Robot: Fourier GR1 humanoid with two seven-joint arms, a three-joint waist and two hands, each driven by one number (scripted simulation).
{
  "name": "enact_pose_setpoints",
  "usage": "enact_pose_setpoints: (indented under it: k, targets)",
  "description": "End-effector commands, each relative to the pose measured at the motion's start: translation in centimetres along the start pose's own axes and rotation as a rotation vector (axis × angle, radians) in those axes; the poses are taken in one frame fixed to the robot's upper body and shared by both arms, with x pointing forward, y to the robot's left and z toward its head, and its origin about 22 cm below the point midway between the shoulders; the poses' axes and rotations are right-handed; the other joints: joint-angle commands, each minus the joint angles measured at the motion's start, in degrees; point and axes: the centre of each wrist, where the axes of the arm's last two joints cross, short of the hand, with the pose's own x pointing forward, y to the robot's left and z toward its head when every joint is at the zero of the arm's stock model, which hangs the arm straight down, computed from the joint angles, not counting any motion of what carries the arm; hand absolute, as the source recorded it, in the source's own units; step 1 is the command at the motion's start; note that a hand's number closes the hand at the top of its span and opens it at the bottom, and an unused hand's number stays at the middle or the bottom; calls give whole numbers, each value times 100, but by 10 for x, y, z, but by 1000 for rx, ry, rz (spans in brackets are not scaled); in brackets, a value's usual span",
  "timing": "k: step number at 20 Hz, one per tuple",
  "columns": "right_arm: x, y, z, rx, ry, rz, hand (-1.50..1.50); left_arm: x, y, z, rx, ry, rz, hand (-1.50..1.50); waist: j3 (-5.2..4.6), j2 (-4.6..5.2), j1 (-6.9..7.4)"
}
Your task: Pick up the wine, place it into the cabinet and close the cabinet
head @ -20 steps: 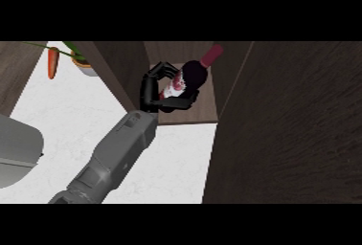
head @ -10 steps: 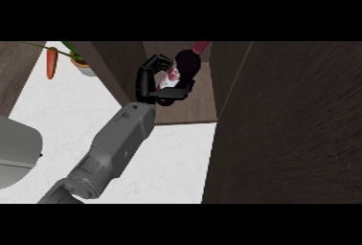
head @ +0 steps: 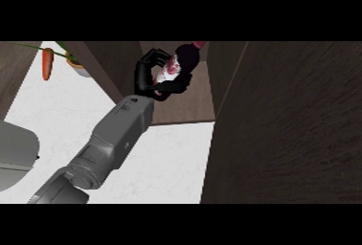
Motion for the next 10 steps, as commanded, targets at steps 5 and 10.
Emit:
enact_pose_setpoints:
  k: [5,10]
  targets:
    - [6,3,8,36,-31,-21,-150,-16,23,0,20,45,-66,150,-6,67,-100]
    - [5,2,4,39,-22,-11,-150,-11,24,-6,51,88,-128,150,-5,82,-138]
